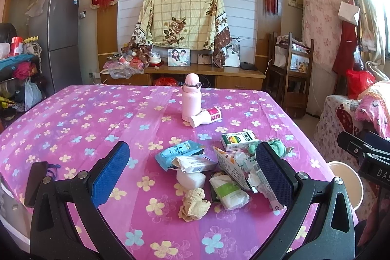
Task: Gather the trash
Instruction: 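Reach the right tool to the white milk carton while the left tool reaches the tan paper ball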
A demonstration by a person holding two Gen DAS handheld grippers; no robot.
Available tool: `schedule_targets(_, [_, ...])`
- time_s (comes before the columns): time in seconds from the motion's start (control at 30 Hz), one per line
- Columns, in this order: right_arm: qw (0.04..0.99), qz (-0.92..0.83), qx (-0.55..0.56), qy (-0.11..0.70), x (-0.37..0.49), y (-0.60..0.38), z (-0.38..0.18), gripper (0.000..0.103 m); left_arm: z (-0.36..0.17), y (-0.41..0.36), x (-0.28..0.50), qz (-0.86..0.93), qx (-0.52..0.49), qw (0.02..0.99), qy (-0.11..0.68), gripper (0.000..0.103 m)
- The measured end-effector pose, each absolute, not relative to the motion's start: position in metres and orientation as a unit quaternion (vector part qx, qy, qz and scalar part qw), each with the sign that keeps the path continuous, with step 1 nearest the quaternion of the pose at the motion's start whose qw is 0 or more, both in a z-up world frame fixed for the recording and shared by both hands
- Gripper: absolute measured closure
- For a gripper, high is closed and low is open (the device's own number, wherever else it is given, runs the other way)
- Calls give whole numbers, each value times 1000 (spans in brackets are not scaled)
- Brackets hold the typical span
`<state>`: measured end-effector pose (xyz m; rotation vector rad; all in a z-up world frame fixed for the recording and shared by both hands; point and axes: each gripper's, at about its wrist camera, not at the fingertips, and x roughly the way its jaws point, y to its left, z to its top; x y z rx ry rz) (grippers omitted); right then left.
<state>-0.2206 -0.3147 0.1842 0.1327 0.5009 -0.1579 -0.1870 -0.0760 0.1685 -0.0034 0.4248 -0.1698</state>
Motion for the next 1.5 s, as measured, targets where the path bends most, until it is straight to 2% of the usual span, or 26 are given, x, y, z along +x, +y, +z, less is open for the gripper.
schedule_targets(1.5, [954,-69,80,280,-213,-316,165,0,152,-65,-176,-62,-13,969,237,0])
